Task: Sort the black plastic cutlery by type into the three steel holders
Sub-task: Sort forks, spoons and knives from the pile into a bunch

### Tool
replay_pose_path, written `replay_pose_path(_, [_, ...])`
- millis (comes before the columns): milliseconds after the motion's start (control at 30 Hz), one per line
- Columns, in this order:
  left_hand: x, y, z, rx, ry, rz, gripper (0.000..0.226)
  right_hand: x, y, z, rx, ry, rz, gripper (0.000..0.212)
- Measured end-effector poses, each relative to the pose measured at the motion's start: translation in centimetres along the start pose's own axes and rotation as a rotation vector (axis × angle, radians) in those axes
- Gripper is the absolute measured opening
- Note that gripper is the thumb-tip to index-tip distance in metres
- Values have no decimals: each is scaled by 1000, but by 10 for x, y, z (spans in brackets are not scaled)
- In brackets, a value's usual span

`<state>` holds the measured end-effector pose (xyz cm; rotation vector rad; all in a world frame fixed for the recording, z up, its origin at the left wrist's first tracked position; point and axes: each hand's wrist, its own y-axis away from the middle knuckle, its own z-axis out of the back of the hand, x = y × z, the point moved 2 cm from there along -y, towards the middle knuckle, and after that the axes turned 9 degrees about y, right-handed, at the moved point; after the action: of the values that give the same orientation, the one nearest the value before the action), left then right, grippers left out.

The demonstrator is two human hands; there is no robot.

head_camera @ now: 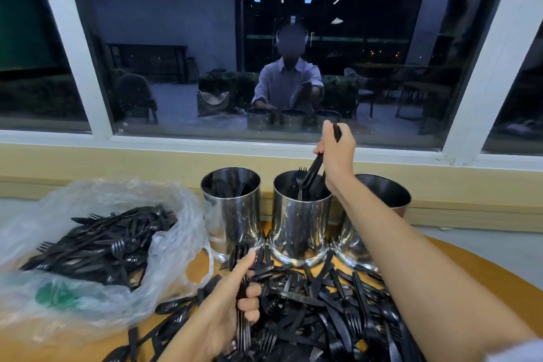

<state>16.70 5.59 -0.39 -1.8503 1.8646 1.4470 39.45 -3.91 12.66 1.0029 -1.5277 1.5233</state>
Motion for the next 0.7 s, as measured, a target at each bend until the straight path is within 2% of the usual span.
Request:
replay_pose_path(67, [-4,-7,0,39,112,16,38,-16,1,-15,72,77,-9,21])
replay_pose_path(133, [-7,-11,-3,74,178,20,27,-36,1,-26,238,227,-88,15])
replay_pose_path(167, [-8,-13,-5,84,180,3,21,-46,2,-30,356,320,-165,21])
replay_pose_path(233, [-10,-17,-8,89,153,-49,11,-59,4,-31,566,509,-309,45])
replay_pose_path(300, [-11,-17,-13,100,133,-97,8,-58,3,-27,673,647,-314,59])
replay_pose_path(367, [-13,-13,-20,138,119,-136,8,-41,-1,-22,663,743,-228,59])
replay_pose_path(467, [-13,-2,-28,179,80,-168,12,-3,2,-4,541,884,7,52])
replay_pose_path(533, [-10,6,-31,209,36,-167,11,13,18,14,459,821,119,45])
replay_pose_path(567, [-7,11,-33,228,9,-163,12,18,32,25,451,729,102,37])
replay_pose_path(633, [0,21,-38,263,-50,-169,14,22,66,45,554,532,-28,22])
replay_pose_path(700, [10,31,-42,294,-113,-187,16,23,107,60,709,460,-143,23])
